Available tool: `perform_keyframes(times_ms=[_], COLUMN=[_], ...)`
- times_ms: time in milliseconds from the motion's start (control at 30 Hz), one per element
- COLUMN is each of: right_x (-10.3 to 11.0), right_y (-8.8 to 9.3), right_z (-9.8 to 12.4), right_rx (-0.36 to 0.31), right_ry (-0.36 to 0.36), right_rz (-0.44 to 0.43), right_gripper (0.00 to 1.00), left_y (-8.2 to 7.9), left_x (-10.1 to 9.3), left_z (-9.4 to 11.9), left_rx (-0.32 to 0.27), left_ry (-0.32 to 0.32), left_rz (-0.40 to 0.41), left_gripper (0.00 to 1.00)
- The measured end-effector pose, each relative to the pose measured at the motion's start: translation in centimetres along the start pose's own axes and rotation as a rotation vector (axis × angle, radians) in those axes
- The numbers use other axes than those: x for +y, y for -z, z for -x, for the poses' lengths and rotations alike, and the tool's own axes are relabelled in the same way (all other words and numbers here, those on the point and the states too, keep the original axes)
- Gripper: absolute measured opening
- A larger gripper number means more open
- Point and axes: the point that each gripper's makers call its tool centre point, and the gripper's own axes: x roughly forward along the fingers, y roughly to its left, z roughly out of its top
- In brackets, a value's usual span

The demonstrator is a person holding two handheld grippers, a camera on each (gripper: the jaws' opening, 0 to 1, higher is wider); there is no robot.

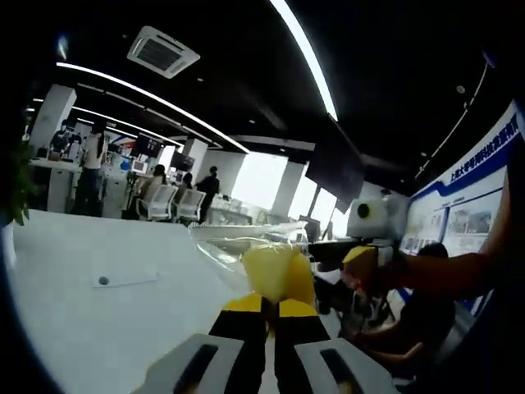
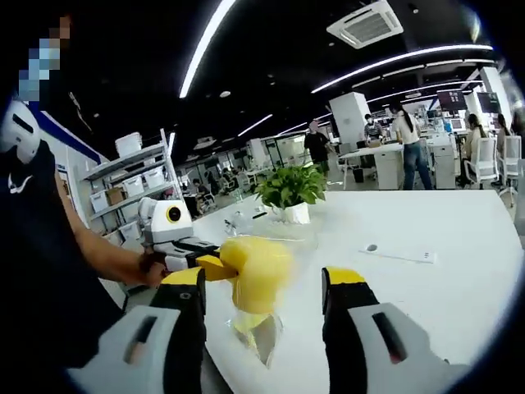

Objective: Compare the silicone blocks by pressing each to a similar depth, holding the contact briefly, and releasing to observe deformation and rebound differences across the visible hardness samples.

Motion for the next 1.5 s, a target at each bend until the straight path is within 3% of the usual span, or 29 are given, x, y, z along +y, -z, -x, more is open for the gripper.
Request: perform_keyframes(times_ms=[267, 733, 1167, 1500], right_x=[1.1, 1.9, 1.8, 2.0], right_y=[0.1, 0.4, 0.2, 0.3], right_z=[-2.3, -4.0, -4.1, -4.1], right_rx=[0.020, 0.049, 0.038, 0.058], right_ry=[-0.048, -0.108, -0.172, -0.191], right_rz=[0.015, 0.008, -0.041, -0.012], right_gripper=[0.47, 0.32, 0.31, 0.22], left_y=[-0.8, -0.8, -1.2, -1.1], left_x=[-0.2, 0.0, -0.3, 0.0], left_z=[1.3, 1.8, 1.8, 1.4], left_rx=[-0.013, -0.009, -0.031, -0.021], left_ry=[0.007, 0.012, 0.017, 0.018], left_rz=[-0.009, -0.009, -0.006, -0.025], left_gripper=[0.00, 0.00, 0.00, 0.00])
